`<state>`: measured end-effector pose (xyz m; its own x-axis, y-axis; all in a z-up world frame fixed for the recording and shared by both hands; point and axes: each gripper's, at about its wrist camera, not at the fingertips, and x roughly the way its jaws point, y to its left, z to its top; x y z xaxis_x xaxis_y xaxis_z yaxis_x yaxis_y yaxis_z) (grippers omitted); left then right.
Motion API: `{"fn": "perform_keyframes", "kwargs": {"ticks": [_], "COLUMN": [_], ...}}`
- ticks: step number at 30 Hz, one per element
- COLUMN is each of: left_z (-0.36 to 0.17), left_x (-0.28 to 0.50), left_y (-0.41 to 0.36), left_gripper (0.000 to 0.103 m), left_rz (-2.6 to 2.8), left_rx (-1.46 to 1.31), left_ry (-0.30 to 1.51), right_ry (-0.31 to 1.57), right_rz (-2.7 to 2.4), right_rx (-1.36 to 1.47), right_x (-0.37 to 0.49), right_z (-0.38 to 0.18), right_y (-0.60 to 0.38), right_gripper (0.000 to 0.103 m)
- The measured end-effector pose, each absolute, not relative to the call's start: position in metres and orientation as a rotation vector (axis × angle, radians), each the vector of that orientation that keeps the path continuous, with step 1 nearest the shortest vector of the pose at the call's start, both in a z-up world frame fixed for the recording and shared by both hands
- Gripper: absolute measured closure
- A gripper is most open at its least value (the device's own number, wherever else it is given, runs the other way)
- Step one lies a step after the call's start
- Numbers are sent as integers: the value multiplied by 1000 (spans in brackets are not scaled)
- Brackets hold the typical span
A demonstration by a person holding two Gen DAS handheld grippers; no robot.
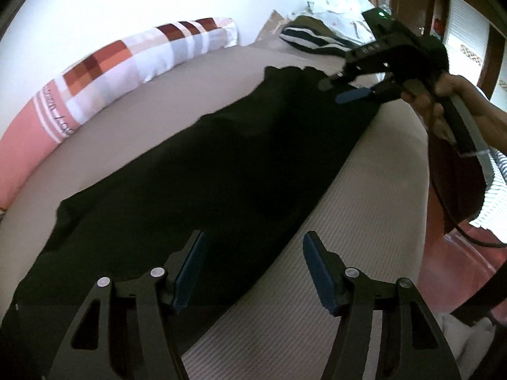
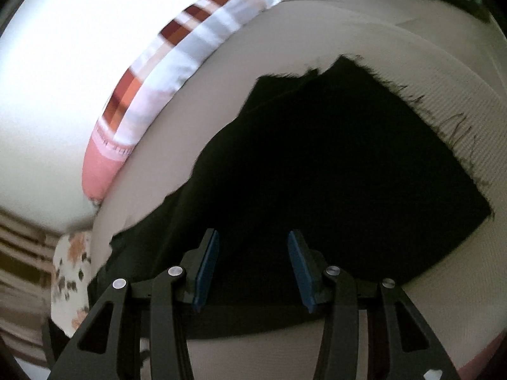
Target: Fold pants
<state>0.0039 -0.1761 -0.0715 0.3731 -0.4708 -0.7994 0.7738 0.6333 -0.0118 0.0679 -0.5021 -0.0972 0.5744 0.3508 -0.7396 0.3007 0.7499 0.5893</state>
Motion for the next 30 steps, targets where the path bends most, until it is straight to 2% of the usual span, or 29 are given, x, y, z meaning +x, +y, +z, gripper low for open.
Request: {"fn": "perform_keyframes", "kwargs": {"ticks": [2,4,10,12,13,14,17,24,30], "left_z": [-76,-80,-87,-88,-88,-88,-88,-90,-89], "left_x": [7,12,19,18,17,17,16,14,13], "left_y": [-184,-189,-198,-198,-197,-196,-191,-188,-189], "left_gripper": [47,60,84,87,88,88,88,88,88], "left_rz": [-830,-828,-840,-841,-841,-840,-846,-854,-847], "left_rx": [406,412,396,397,388,379,345,310,324], "left_ry": [881,893,925,924,923,924,926,933,923], "right_ry": [974,967,902,913,920,928,910,894,932], "right_rz": [19,-2,-26,-30,-32,-40,-28,-27,-102], "right_rx": [786,808,934,949,948,939,941,919,917], "right_x": [76,84,107,116,118,120,119,121,123], "right_z": [-102,-107,-116,-120,-121,-121,-116,-106,-125], "right_y": [-515,-526,-559,-564,-565,-565,-567,-565,-568], "right_gripper": [59,59,64,77,82,92,97,98,93]}}
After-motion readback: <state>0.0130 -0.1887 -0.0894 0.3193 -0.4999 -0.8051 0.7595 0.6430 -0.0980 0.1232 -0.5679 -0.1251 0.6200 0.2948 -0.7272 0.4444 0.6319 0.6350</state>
